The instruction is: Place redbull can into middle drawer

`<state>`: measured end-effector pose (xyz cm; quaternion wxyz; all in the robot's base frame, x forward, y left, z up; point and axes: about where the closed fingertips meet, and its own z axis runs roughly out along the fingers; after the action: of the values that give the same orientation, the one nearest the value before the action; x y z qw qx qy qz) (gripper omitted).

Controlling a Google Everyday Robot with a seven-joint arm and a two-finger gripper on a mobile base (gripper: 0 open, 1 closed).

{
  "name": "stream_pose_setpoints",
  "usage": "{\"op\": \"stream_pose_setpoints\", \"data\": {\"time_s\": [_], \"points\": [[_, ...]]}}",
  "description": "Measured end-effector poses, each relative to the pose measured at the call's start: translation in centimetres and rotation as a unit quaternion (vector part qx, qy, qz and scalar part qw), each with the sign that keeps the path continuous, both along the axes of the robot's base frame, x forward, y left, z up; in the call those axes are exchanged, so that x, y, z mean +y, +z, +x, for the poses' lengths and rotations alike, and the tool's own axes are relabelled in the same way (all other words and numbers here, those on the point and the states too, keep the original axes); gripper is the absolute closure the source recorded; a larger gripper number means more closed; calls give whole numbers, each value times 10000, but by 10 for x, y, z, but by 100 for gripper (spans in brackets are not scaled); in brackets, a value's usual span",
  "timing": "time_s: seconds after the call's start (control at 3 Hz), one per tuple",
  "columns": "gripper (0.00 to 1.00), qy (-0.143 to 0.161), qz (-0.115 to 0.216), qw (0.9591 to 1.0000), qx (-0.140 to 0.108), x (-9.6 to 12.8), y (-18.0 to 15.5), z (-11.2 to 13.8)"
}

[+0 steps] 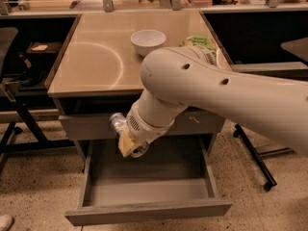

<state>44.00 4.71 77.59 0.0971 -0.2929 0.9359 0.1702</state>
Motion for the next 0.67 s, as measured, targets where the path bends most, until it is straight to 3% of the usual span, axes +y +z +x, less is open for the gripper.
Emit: {"op": "stream_pose_setpoints", "data": {"time_s": [0.67], "points": [[100,121,-155,9991,374,-7,-95,14]]}}
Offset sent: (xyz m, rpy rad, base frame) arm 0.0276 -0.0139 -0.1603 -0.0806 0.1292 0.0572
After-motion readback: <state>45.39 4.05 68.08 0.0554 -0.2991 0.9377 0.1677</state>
